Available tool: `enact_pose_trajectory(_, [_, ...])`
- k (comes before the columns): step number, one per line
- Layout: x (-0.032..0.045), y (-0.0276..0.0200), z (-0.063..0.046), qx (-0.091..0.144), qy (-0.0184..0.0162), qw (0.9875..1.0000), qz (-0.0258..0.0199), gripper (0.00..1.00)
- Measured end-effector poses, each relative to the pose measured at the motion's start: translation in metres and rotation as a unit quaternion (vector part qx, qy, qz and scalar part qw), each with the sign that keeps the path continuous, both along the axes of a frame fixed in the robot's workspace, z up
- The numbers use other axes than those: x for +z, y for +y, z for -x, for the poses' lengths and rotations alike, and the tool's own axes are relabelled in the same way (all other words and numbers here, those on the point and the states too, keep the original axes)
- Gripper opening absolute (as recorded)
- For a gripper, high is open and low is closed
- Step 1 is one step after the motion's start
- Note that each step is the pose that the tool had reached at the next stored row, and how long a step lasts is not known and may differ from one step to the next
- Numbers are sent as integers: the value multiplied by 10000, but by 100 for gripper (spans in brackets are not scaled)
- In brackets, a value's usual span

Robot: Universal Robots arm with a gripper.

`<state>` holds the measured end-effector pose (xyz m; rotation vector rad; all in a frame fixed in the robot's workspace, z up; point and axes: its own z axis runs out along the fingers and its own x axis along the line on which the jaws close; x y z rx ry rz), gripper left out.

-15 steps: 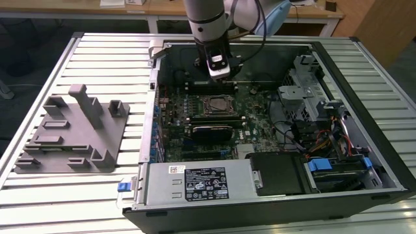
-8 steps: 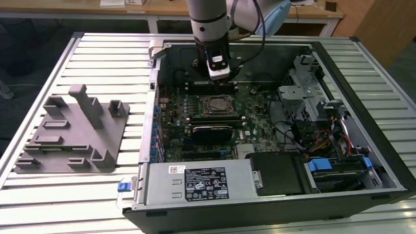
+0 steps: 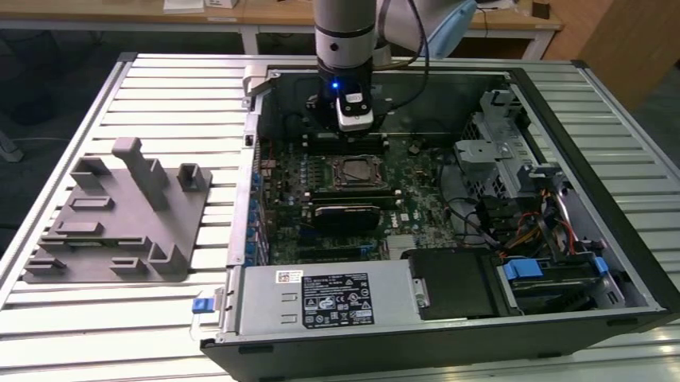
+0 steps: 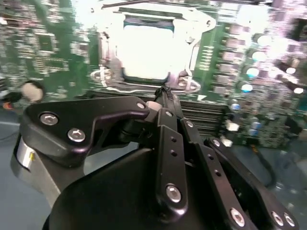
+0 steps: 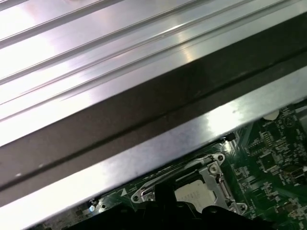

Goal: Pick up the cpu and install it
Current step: 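Install the first cpu locking lever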

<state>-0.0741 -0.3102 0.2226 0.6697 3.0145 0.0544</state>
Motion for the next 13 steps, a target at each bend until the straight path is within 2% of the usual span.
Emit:
enact_pose_trajectory(5, [0, 0, -1, 2, 14, 10000, 0, 11])
enact_pose_trajectory(13, [-3, -3, -42, 230, 14, 9997, 2, 11])
